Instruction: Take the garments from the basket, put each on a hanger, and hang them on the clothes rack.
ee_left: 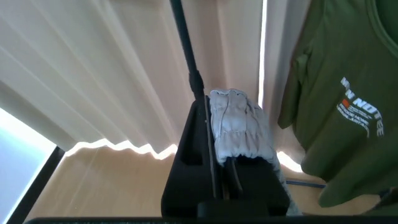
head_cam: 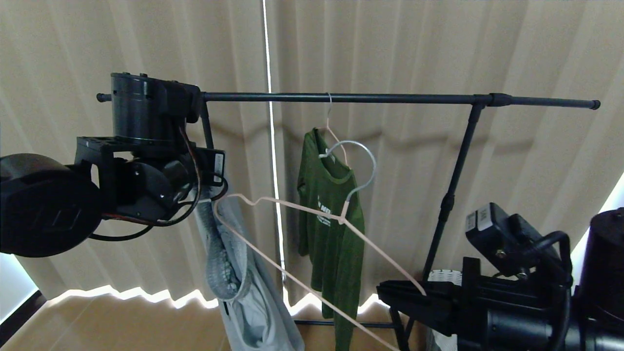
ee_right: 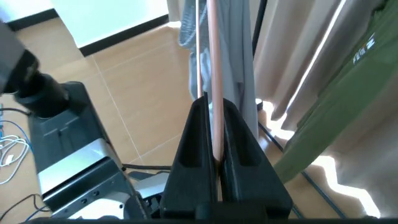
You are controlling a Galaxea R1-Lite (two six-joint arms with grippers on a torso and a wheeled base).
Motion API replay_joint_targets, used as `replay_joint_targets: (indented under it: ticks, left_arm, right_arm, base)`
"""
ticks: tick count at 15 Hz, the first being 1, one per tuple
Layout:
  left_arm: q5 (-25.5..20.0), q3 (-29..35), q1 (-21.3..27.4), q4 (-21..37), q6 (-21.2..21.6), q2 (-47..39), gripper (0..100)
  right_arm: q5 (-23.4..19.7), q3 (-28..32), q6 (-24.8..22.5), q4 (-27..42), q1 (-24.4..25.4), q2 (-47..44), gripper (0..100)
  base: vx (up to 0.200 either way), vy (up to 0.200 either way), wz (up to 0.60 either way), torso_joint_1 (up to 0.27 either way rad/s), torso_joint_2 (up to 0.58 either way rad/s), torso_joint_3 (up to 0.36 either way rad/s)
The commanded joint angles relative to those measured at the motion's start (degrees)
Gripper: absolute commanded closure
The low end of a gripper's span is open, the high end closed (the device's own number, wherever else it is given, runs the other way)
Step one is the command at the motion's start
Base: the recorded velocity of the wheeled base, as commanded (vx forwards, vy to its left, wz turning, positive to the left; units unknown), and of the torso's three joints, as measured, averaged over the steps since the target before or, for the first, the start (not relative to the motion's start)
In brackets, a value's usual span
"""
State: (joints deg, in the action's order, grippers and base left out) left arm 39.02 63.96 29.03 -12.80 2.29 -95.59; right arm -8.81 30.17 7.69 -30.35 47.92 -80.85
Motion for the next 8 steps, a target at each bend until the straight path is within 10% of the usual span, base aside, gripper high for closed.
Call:
replay_joint_targets:
  ticks: [1, 8]
  left_arm:
    - [0.0, 0.0, 0.2, 0.4, 0.0, 0.1, 100]
    - [0.0, -0.1, -0.4, 3.6, -0.6, -0.1, 100]
  right_arm:
    - [1.5, 2.5, 0.7, -0.4, -0.5, -6.7, 100]
    - [8.5, 12.0, 10.3, -0.5, -0.2, -16.5, 100]
  base:
    - [0.000, 0.000, 0.00, 0.000, 0.00, 0.000]
    - [0.000, 0.000, 0.00, 0.000, 0.00, 0.000]
